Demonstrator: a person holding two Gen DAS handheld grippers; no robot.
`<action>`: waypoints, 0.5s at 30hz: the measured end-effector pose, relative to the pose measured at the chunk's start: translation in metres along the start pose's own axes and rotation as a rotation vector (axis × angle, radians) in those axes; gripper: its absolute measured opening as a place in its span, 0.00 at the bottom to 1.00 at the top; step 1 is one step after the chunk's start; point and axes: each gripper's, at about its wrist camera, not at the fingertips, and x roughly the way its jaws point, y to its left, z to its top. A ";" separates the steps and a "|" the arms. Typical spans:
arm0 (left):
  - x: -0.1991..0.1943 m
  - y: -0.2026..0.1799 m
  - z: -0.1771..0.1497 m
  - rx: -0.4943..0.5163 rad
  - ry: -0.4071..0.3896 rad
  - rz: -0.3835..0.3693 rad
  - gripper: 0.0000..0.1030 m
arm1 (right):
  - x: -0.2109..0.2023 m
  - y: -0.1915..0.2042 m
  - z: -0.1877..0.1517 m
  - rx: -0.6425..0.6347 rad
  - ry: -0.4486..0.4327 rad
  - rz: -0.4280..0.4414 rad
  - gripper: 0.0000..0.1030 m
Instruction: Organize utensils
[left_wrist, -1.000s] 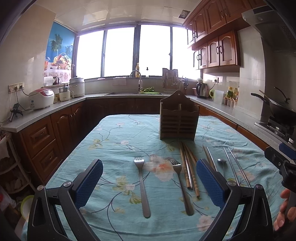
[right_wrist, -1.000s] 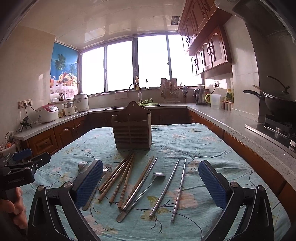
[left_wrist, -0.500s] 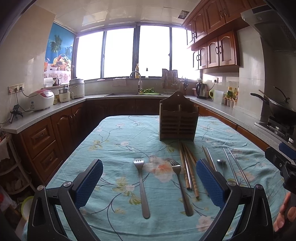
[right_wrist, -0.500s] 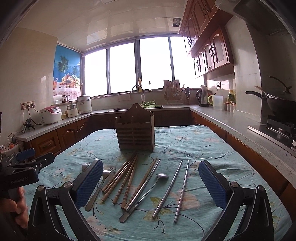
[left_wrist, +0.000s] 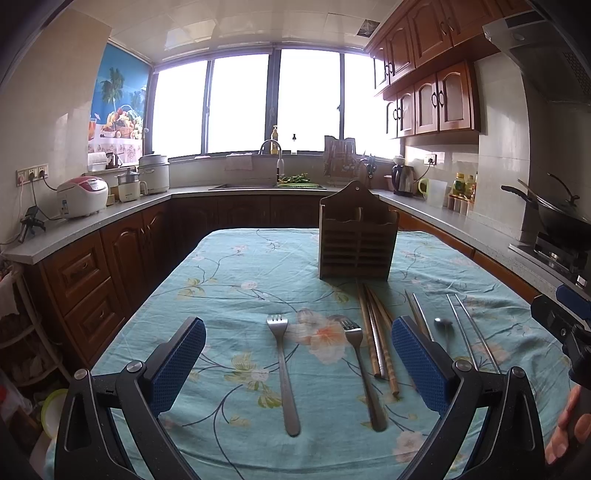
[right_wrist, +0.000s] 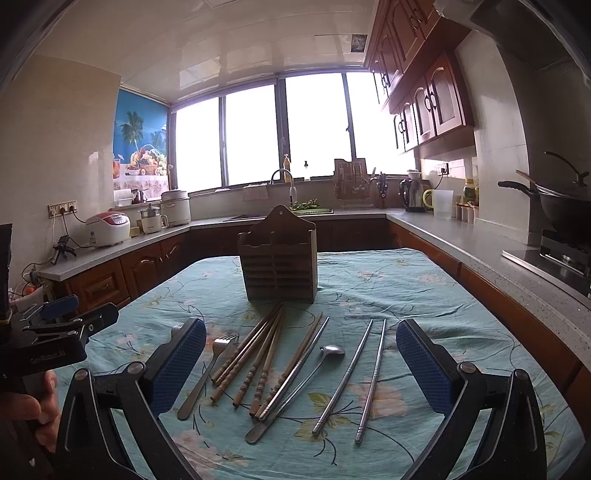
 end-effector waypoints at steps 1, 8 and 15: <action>0.000 0.000 0.000 -0.001 0.001 0.000 0.99 | 0.000 0.000 0.000 0.001 0.000 0.002 1.00; 0.001 0.001 0.000 0.000 0.002 -0.003 0.99 | 0.001 0.000 0.000 0.003 0.002 0.005 1.00; 0.003 0.001 0.000 0.000 0.004 -0.004 0.99 | 0.001 0.001 0.000 0.003 0.002 0.011 1.00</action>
